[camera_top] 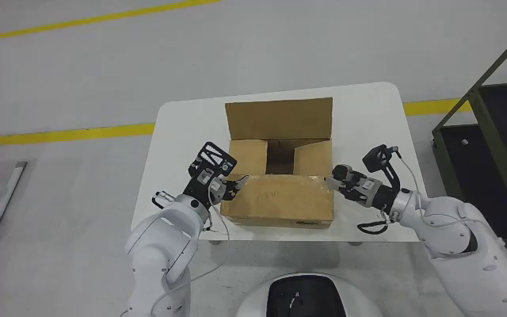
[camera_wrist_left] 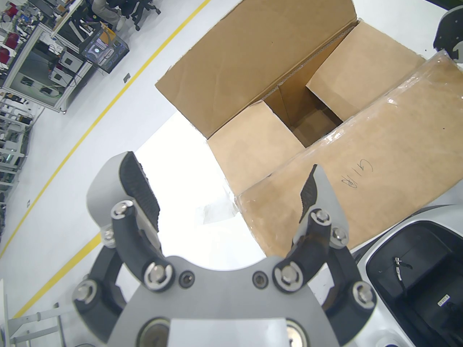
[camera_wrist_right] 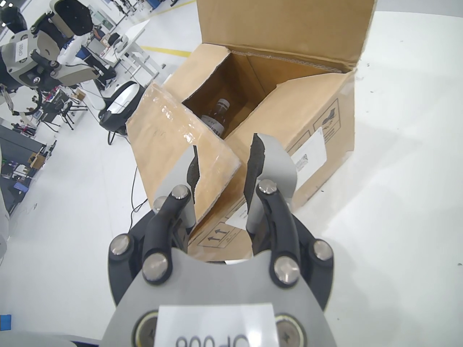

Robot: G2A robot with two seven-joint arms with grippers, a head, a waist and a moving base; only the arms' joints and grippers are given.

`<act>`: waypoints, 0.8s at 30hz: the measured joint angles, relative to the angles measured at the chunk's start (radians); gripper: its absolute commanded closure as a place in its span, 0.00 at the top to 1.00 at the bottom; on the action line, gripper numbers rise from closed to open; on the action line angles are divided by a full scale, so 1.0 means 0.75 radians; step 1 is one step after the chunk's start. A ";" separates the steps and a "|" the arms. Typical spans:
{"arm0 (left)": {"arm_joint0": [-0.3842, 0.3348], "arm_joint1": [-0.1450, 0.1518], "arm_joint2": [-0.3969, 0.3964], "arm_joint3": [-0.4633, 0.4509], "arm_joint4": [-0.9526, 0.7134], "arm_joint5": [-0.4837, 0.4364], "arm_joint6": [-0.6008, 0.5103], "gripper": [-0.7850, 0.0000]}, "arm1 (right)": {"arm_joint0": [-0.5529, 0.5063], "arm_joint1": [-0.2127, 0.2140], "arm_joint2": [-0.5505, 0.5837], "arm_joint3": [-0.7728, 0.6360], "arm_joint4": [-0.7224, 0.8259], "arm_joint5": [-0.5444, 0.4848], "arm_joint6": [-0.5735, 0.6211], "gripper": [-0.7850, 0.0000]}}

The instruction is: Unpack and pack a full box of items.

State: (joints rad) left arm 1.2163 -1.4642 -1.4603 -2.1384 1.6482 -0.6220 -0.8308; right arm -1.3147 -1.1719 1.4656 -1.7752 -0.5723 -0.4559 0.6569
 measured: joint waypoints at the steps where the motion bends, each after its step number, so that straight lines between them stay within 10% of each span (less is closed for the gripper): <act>1: 0.000 0.000 0.000 0.000 0.000 0.000 0.000 1.00 | -0.002 0.001 -0.004 0.002 -0.002 -0.002 -0.001 0.40; 21: 0.000 0.000 0.000 0.000 0.000 0.000 0.000 1.00 | -0.059 0.046 0.023 -0.078 0.379 -0.112 0.295 0.31; 24: 0.000 0.000 0.000 0.000 0.000 0.000 0.000 1.00 | -0.054 0.052 0.020 -0.069 0.424 -0.099 0.325 0.09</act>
State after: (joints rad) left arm 1.2163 -1.4642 -1.4603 -2.1384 1.6482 -0.6220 -0.8308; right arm -1.3554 -1.1327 1.4808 -1.8268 -0.2542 -0.5300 0.9006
